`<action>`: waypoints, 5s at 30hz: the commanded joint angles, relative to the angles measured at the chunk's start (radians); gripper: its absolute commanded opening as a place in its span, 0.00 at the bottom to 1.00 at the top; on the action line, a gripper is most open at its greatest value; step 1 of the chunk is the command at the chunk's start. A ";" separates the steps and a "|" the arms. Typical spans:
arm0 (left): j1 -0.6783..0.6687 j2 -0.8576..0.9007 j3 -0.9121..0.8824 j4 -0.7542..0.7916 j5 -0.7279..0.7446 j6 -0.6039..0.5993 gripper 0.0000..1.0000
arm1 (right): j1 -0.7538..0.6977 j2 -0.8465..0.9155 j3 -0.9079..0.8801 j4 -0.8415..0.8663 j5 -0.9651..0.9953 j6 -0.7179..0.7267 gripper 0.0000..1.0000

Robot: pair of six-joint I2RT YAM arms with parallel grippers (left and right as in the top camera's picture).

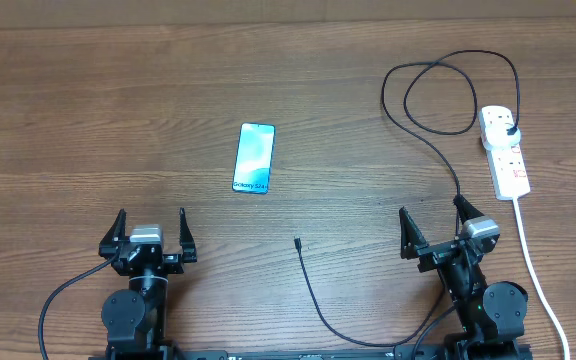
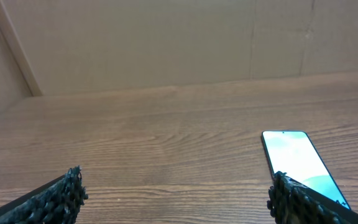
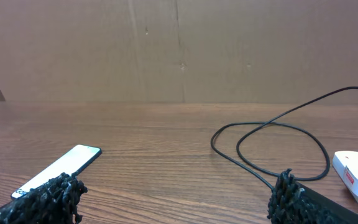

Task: Plug charger to phone and switch on socket

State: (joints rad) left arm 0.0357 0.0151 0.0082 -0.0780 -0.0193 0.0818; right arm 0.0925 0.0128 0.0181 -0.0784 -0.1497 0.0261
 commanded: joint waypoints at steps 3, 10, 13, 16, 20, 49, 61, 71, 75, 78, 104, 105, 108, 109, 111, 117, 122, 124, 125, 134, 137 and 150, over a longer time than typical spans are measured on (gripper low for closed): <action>0.010 -0.010 -0.003 0.003 0.009 0.016 1.00 | 0.006 -0.006 -0.010 0.006 0.003 0.003 1.00; 0.010 -0.010 -0.003 0.003 0.008 0.016 1.00 | 0.006 -0.006 -0.010 0.006 0.003 0.003 1.00; 0.010 -0.010 -0.003 0.003 0.009 0.016 1.00 | 0.006 -0.006 -0.010 0.006 0.003 0.003 1.00; 0.010 -0.010 -0.003 0.003 0.010 0.016 1.00 | 0.006 -0.006 -0.010 0.006 0.003 0.003 1.00; 0.010 -0.010 -0.003 0.004 0.009 0.016 1.00 | 0.006 -0.006 -0.010 0.006 0.003 0.003 1.00; 0.010 0.536 0.705 -0.253 0.401 -0.299 1.00 | 0.006 -0.006 -0.010 0.006 0.003 0.003 1.00; 0.009 1.176 1.182 -0.440 0.973 -0.304 0.99 | 0.006 -0.006 -0.010 0.006 0.003 0.003 1.00; -0.023 1.378 1.182 -0.456 1.028 -0.415 0.29 | 0.006 -0.006 -0.010 0.006 0.003 0.003 1.00; -0.101 1.416 1.182 -0.519 0.834 -0.415 0.19 | 0.006 -0.006 -0.010 0.006 0.003 0.003 1.00; -0.188 1.423 1.182 -0.570 0.607 -0.419 0.23 | 0.006 -0.006 -0.010 0.006 0.003 0.003 1.00; -0.496 1.736 1.182 -0.558 -0.126 -0.373 0.72 | 0.006 -0.006 -0.010 0.006 0.003 0.003 1.00; -0.494 1.749 1.182 -0.547 -0.126 -0.373 0.75 | 0.006 -0.006 -0.010 0.006 0.003 0.003 1.00; -0.492 1.773 1.182 -0.523 -0.127 -0.359 0.80 | 0.006 -0.006 -0.010 0.006 0.003 0.003 1.00; -0.490 1.776 1.182 -0.516 -0.126 -0.347 0.82 | 0.006 -0.006 -0.010 0.006 0.003 0.003 1.00; -0.484 1.784 1.182 -0.506 -0.126 -0.342 0.82 | 0.006 -0.006 -0.010 0.006 0.003 0.003 1.00; -0.455 1.806 1.182 -0.474 -0.126 -0.303 0.85 | 0.006 -0.006 -0.010 0.006 0.003 0.003 1.00; -0.437 1.810 1.181 -0.443 -0.125 -0.303 0.85 | 0.006 -0.006 -0.010 0.006 0.003 0.003 1.00; -0.435 1.811 1.181 -0.429 -0.125 -0.304 0.85 | 0.006 -0.006 -0.010 0.006 0.003 0.003 1.00; -0.435 1.811 1.181 -0.423 -0.125 -0.307 0.85 | 0.006 -0.006 -0.010 0.006 0.003 0.003 1.00; -0.436 1.835 1.178 -0.375 -0.122 -0.344 0.93 | 0.006 -0.006 -0.010 0.006 0.003 0.003 1.00; -0.436 1.866 1.178 -0.352 -0.122 -0.344 1.00 | 0.006 -0.006 -0.010 0.006 0.003 0.003 1.00; -0.435 1.956 1.178 -0.333 -0.118 -0.344 0.97 | 0.006 -0.006 -0.010 0.006 0.003 0.003 1.00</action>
State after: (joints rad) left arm -0.4030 1.9472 1.1717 -0.4107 -0.1303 -0.2596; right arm 0.0933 0.0128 0.0181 -0.0757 -0.1493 0.0265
